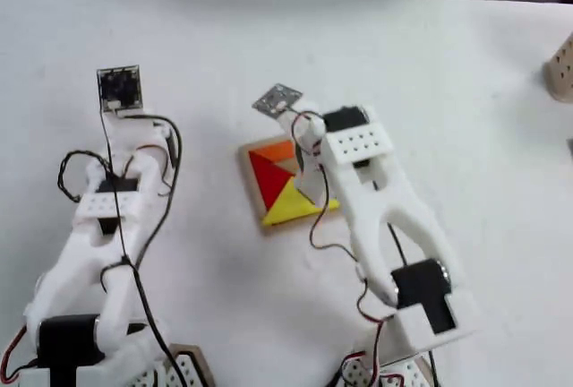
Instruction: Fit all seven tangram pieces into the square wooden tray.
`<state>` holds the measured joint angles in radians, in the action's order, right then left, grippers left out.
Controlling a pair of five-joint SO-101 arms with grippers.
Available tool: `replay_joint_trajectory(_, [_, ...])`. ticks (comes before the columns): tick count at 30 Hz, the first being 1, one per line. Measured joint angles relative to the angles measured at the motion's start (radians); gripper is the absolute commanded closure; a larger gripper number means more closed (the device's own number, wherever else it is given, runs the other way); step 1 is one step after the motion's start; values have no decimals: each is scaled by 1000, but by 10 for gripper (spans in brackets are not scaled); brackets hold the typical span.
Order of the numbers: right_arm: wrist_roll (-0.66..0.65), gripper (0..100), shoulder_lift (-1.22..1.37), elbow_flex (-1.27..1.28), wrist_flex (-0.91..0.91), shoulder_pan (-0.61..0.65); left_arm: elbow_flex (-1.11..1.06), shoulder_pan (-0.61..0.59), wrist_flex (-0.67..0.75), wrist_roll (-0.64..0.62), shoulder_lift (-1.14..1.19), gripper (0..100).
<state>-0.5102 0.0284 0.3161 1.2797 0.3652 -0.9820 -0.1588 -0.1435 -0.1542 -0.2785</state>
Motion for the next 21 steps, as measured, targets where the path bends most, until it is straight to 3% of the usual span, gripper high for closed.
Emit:
replay_joint_trajectory(8, [41,981,-15,166,-106,0,0,0,0,0,0,976])
replay_joint_trajectory(13, [46,981,43,167,-204,-44,0,0,0,0,0,976])
replay_joint_trajectory(21, [109,981,80,112,-199,-92,0,0,0,0,0,974])
